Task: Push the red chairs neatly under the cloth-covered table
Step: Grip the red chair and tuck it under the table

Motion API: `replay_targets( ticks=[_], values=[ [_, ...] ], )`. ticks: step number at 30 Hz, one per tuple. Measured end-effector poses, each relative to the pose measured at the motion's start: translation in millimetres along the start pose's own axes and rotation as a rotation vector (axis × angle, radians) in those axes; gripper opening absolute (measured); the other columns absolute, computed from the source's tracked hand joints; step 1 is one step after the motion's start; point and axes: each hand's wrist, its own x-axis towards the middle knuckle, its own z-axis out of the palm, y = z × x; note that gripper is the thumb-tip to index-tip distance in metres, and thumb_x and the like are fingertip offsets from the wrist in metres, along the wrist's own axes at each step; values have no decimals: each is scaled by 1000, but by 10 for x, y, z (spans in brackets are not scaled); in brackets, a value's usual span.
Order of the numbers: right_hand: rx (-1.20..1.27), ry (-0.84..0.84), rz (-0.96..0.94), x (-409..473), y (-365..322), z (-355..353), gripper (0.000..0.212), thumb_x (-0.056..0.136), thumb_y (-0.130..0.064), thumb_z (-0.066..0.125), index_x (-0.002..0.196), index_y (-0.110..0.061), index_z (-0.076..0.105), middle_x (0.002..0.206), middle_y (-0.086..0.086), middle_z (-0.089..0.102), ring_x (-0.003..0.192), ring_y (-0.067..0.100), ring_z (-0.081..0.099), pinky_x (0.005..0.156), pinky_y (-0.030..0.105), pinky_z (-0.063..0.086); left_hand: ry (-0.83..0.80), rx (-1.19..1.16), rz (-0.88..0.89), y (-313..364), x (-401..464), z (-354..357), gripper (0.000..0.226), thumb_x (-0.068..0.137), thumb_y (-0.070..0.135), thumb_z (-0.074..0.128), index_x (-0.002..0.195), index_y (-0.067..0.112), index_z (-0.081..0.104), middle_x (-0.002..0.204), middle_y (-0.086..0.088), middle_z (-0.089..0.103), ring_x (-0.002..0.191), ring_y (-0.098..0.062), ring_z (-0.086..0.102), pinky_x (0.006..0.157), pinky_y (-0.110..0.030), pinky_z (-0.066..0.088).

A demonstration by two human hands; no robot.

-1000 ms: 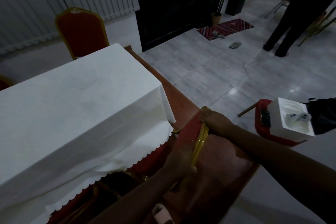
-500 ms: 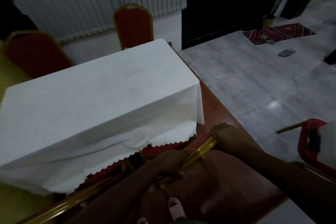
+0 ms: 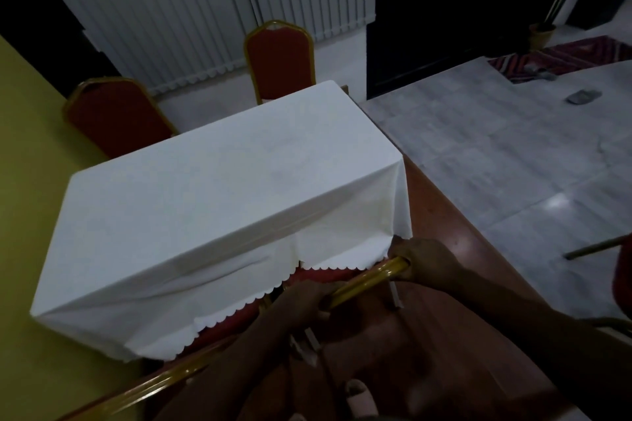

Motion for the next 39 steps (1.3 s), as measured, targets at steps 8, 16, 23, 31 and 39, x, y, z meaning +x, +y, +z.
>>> replay_targets(
  ticks=[8, 16, 23, 31, 39],
  values=[
    [14, -41, 40, 34, 44, 60, 49, 62, -75, 52, 77, -30, 62, 76, -9, 67, 71, 8, 61, 60, 29, 52, 78, -13, -13, 66, -51, 14, 69, 75, 19, 66, 136, 42, 42, 94, 3, 69, 74, -4, 54, 65, -21, 38],
    [127, -67, 109, -11, -208, -24, 62, 53, -88, 54, 84, -35, 60, 85, -15, 65, 78, 0, 55, 71, 35, 51, 237, -122, 3, 10, -111, 74, 49, 83, 48, 62, 130, 36, 51, 120, 10, 66, 103, -7, 61, 84, -21, 46],
    [267, 61, 253, -197, -365, -99, 66, 61, -66, 69, 111, -24, 61, 112, -3, 63, 101, 9, 52, 91, 35, 43, 346, -252, 44, 44, 150, -253, 49, 86, 55, 57, 129, 32, 54, 128, 11, 62, 115, -5, 57, 100, -35, 48],
    [266, 248, 375, -368, 140, -397, 66, 78, -64, 52, 118, -12, 60, 125, 11, 60, 117, 19, 49, 100, 33, 31, 293, -312, 103, 719, 752, -486, 33, 92, 39, 57, 120, 24, 59, 122, 3, 65, 88, 17, 37, 66, 14, 24],
    [307, 240, 513, -799, 1670, -529, 67, 77, -40, 72, 134, -20, 43, 140, -6, 40, 132, 15, 35, 111, 44, 32, 198, -240, 58, 1617, 2001, -561, 54, 90, 45, 58, 138, 30, 41, 139, 11, 50, 114, 8, 41, 90, -6, 25]
  ],
)
